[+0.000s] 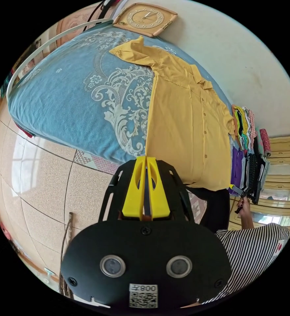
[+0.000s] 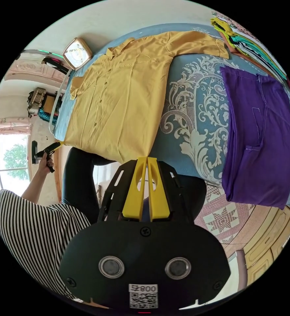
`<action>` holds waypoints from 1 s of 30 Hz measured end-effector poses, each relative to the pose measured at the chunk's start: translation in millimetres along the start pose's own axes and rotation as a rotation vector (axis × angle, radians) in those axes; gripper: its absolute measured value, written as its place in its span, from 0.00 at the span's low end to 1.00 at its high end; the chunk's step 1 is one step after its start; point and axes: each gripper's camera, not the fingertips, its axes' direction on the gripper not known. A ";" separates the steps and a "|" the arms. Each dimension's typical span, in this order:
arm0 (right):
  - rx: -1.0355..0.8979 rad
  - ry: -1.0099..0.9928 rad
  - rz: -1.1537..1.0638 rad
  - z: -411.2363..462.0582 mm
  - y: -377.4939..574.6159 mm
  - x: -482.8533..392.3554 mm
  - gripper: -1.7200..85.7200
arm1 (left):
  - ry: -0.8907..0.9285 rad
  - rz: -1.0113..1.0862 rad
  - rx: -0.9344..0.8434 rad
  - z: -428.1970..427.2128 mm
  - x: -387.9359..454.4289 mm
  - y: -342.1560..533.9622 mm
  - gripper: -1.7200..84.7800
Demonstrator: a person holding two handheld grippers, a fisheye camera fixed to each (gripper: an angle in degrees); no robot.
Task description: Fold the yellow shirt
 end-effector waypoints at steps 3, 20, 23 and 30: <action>-0.050 -0.004 0.069 35.5 -16.2 19.9 0.02 | -0.096 -0.006 -0.057 19.7 8.6 -24.3 0.03; 0.029 0.220 -0.002 85.8 -73.5 4.8 0.03 | 0.039 0.200 0.132 45.3 159.1 -186.6 0.03; -0.004 0.089 -0.003 100.0 -95.0 5.2 0.04 | 0.100 0.304 0.152 61.9 213.4 -246.7 0.04; -0.006 0.001 0.064 107.4 -121.8 22.7 0.04 | 0.068 0.502 0.153 113.4 339.2 -395.1 0.04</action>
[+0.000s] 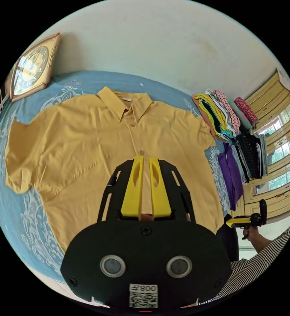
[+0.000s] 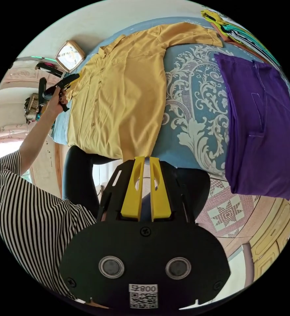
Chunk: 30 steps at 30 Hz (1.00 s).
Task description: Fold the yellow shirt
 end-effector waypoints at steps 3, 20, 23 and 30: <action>0.017 0.038 0.049 -1.0 -14.6 14.4 0.03 | -0.028 0.011 0.005 34.6 5.7 -67.2 0.04; 0.321 0.161 -0.383 75.7 -391.7 -65.6 0.02 | -0.215 0.002 0.027 127.5 5.7 -288.6 0.02; 0.326 0.166 -0.401 88.6 -455.9 -76.3 0.02 | -0.135 0.045 0.104 113.9 17.7 -288.6 0.02; 0.317 0.176 -0.441 140.3 -559.6 -103.6 0.02 | -0.135 0.151 0.085 133.3 46.0 -300.4 0.02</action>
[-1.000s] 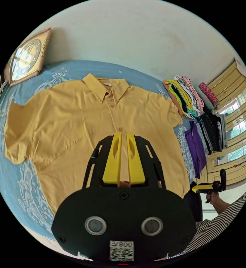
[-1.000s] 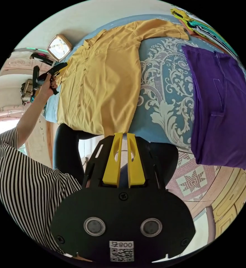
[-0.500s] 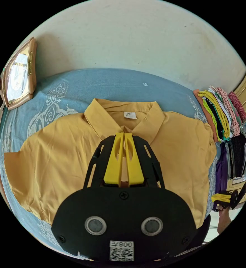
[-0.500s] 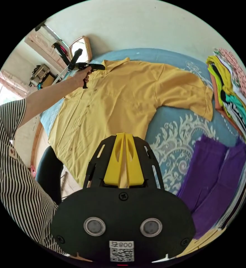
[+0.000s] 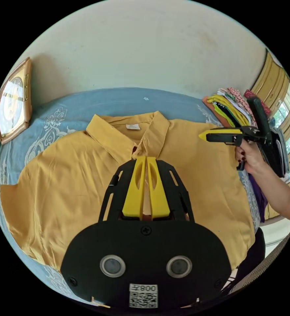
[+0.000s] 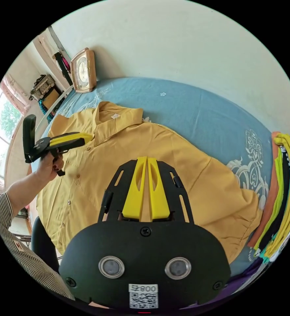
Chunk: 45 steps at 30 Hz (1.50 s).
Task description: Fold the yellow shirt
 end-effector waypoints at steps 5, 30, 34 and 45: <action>-0.006 0.031 -0.001 52.1 -52.2 0.7 0.02 | -0.044 -0.040 -0.035 24.1 -5.0 -56.8 0.02; -0.022 -0.037 0.081 146.2 -99.4 68.0 0.02 | -0.178 -0.258 -0.019 5.1 -37.8 -180.2 0.03; 0.044 -0.021 0.051 111.4 -51.4 76.5 0.02 | -0.126 -0.207 0.026 -12.0 -2.2 -187.0 0.02; 0.039 0.036 0.171 83.4 40.7 127.9 0.02 | -0.080 -0.228 0.005 -24.3 67.3 -237.2 0.03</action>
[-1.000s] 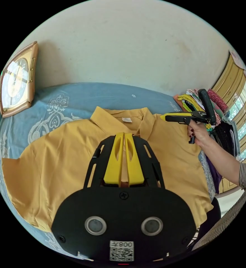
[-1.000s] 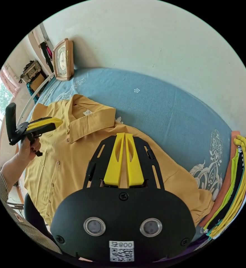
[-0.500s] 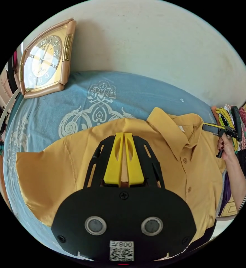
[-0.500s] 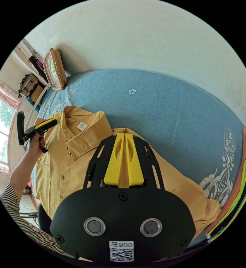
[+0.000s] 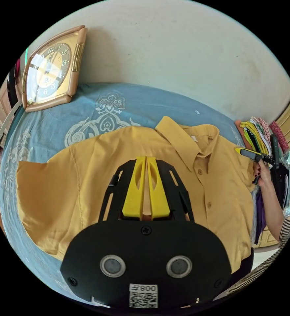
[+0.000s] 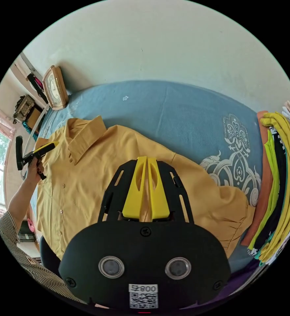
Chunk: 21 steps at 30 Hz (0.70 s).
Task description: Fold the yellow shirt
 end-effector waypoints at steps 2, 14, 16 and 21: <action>0.042 -0.036 -0.011 -24.5 33.0 3.6 0.02 | 0.112 0.069 0.012 -9.8 39.2 -2.9 0.03; 0.216 0.084 0.375 -133.5 311.5 108.6 0.08 | 0.476 0.620 -0.195 13.5 378.6 -47.9 0.07; 0.248 0.136 0.374 -143.3 325.5 120.7 0.09 | 0.481 0.674 -0.214 18.3 430.4 -57.0 0.08; 0.218 0.180 0.347 -138.1 349.1 136.8 0.09 | 0.485 0.744 -0.246 32.7 545.4 -80.5 0.09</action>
